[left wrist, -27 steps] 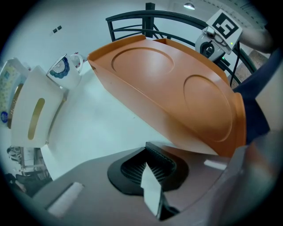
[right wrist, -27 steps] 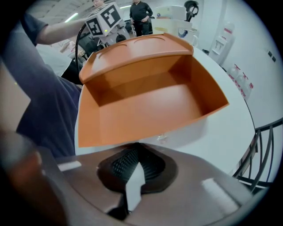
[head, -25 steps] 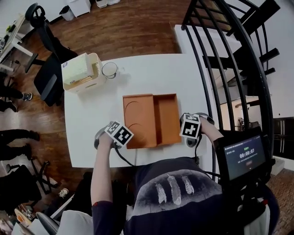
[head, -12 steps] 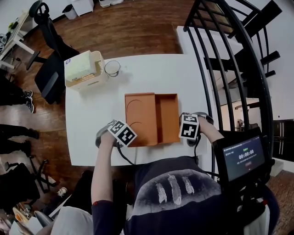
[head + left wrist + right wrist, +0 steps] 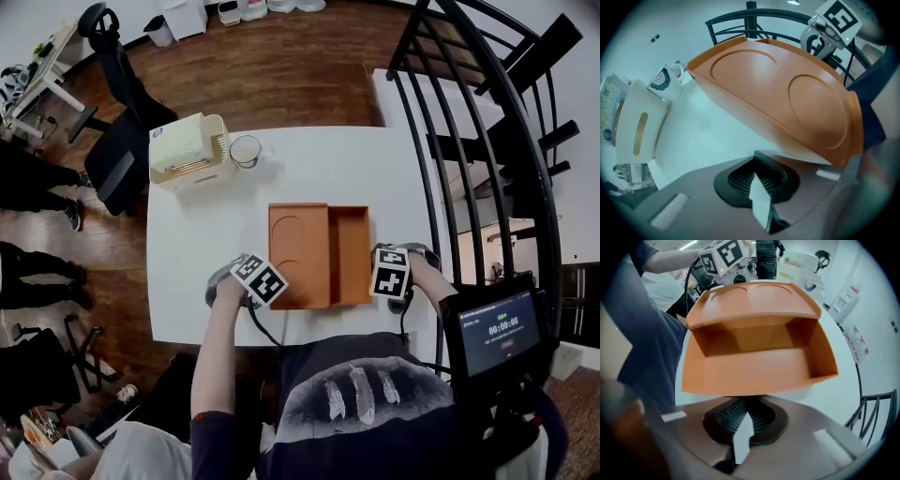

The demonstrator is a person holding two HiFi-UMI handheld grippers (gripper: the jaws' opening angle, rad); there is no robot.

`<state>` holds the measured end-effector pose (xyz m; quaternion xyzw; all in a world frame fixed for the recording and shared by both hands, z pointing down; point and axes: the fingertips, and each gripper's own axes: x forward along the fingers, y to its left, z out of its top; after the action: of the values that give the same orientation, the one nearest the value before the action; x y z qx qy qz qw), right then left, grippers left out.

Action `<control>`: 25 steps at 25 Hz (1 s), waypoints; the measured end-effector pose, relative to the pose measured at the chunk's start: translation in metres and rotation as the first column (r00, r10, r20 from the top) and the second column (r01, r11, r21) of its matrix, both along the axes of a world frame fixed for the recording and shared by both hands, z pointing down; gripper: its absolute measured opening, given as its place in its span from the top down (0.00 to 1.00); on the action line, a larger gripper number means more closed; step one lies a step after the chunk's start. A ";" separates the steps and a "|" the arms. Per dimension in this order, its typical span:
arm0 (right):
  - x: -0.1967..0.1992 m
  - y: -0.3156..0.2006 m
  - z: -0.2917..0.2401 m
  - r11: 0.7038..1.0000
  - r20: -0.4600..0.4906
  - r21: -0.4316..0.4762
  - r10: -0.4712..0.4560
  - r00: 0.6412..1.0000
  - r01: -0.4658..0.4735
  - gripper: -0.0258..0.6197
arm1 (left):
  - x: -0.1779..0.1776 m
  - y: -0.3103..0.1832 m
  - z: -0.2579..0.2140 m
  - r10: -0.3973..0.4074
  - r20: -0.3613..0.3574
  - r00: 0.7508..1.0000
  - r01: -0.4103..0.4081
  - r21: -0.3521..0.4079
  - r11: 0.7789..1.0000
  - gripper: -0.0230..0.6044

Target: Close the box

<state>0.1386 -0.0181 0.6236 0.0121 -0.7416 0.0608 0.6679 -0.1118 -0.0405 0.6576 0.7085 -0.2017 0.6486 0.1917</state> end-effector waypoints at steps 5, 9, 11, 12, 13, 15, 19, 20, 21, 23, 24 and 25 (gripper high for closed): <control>-0.002 -0.003 -0.001 1.000 -0.005 -0.004 -0.010 1.000 0.010 0.95 | -0.001 -0.001 -0.002 -0.004 -0.003 1.000 0.004 -0.009 1.000 0.94; -0.003 -0.004 -0.001 1.000 -0.011 -0.005 -0.019 1.000 0.019 0.95 | -0.002 -0.002 -0.002 -0.005 -0.006 1.000 0.005 -0.010 1.000 0.94; -0.006 -0.004 -0.002 1.000 0.003 -0.007 -0.009 1.000 0.009 0.95 | -0.003 -0.002 -0.002 -0.003 -0.004 1.000 0.003 -0.015 1.000 0.94; -0.009 -0.004 -0.004 1.000 0.016 -0.010 0.002 1.000 -0.002 0.95 | -0.003 -0.001 -0.002 -0.002 -0.004 1.000 0.002 -0.019 1.000 0.94; -0.012 -0.004 -0.006 1.000 0.030 -0.016 0.014 0.999 -0.013 0.95 | -0.002 -0.001 -0.002 -0.001 -0.005 1.000 0.001 -0.023 1.000 0.94; -0.016 -0.002 -0.007 0.999 0.038 -0.025 0.023 0.999 -0.022 0.95 | 0.001 0.001 -0.002 0.002 -0.010 1.000 -0.003 -0.028 1.000 0.94; -0.018 -0.001 -0.005 1.000 0.022 -0.018 -0.006 1.000 0.006 0.95 | 0.001 0.002 -0.002 -0.004 -0.023 1.000 0.003 -0.030 1.000 0.94; -0.019 -0.001 -0.005 1.000 0.023 -0.018 -0.010 1.000 0.011 0.95 | 0.000 0.003 -0.002 -0.006 -0.024 1.000 0.005 -0.032 0.999 0.94; -0.020 -0.001 -0.005 1.000 0.022 -0.018 -0.014 1.000 0.015 0.95 | 0.000 0.004 -0.001 -0.007 -0.025 1.000 0.006 -0.034 0.999 0.94; -0.019 -0.001 -0.005 1.000 0.015 -0.015 -0.022 1.000 0.023 0.95 | 0.001 0.003 0.000 -0.006 -0.027 1.000 0.005 -0.037 0.999 0.94; -0.020 -0.002 -0.005 1.000 0.015 -0.012 -0.025 1.000 0.025 0.95 | 0.001 0.003 -0.001 -0.006 -0.026 1.000 0.005 -0.040 0.999 0.94; -0.021 -0.003 -0.006 1.000 0.020 -0.010 -0.027 0.999 0.027 0.95 | 0.000 0.002 -0.002 -0.007 -0.025 1.000 0.006 -0.041 0.999 0.94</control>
<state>0.1174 -0.0209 0.6177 -0.0019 -0.7479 0.0557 0.6615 -0.1115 -0.0382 0.6559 0.7117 -0.1882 0.6432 0.2108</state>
